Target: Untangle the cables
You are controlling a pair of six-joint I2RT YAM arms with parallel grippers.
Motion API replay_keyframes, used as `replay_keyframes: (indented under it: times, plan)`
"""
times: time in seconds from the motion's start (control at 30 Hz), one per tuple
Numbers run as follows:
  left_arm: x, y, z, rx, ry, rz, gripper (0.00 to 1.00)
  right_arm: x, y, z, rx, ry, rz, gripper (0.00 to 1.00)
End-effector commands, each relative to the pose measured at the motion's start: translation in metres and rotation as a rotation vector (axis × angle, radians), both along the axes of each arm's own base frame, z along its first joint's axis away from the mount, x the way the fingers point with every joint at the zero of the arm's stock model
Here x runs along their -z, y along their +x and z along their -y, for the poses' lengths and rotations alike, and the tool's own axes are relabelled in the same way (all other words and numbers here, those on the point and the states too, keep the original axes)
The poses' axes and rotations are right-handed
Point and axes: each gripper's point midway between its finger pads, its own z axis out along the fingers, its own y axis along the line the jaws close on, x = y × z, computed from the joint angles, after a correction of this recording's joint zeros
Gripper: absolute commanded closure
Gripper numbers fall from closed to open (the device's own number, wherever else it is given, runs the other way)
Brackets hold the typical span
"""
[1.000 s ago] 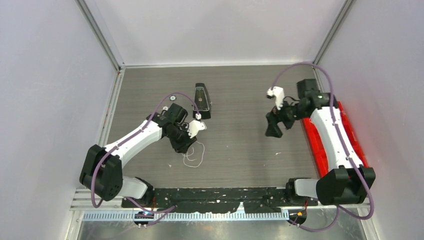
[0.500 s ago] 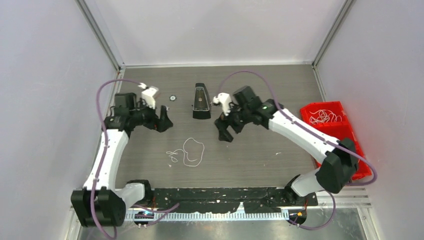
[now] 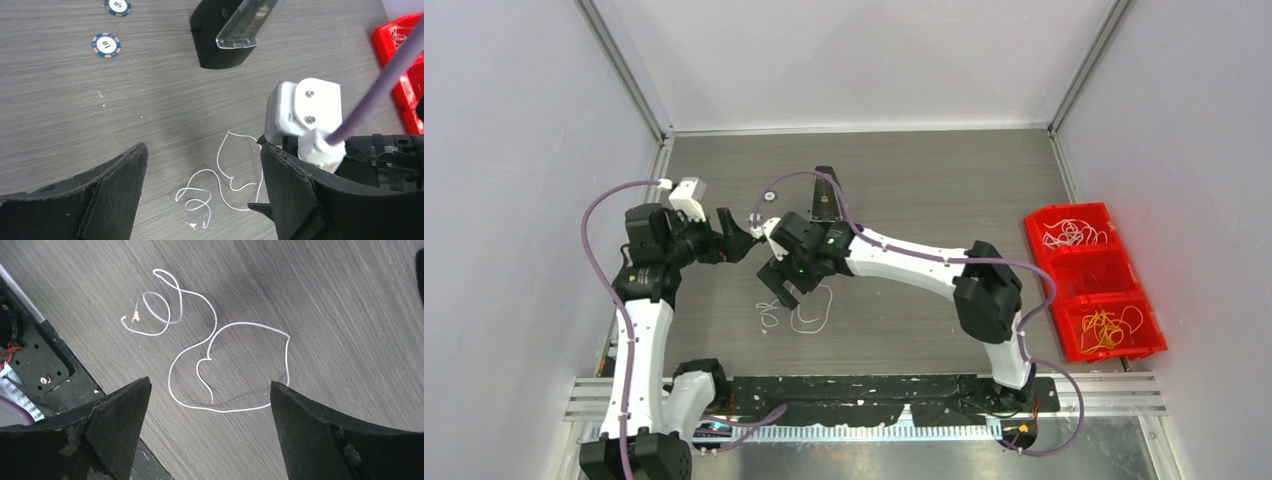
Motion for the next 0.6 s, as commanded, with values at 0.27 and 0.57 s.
replay_keyframes:
  times: [0.27,0.57]
  plan:
    - [-0.043,0.009,-0.033,-0.176,0.054,0.169,0.12,0.012,-0.008,-0.049,0.157,-0.008,-0.033,0.05]
    - [-0.050,0.031,-0.107,-0.506,0.058,0.102,0.10,0.034,-0.014,-0.049,0.161,-0.047,0.002,0.05]
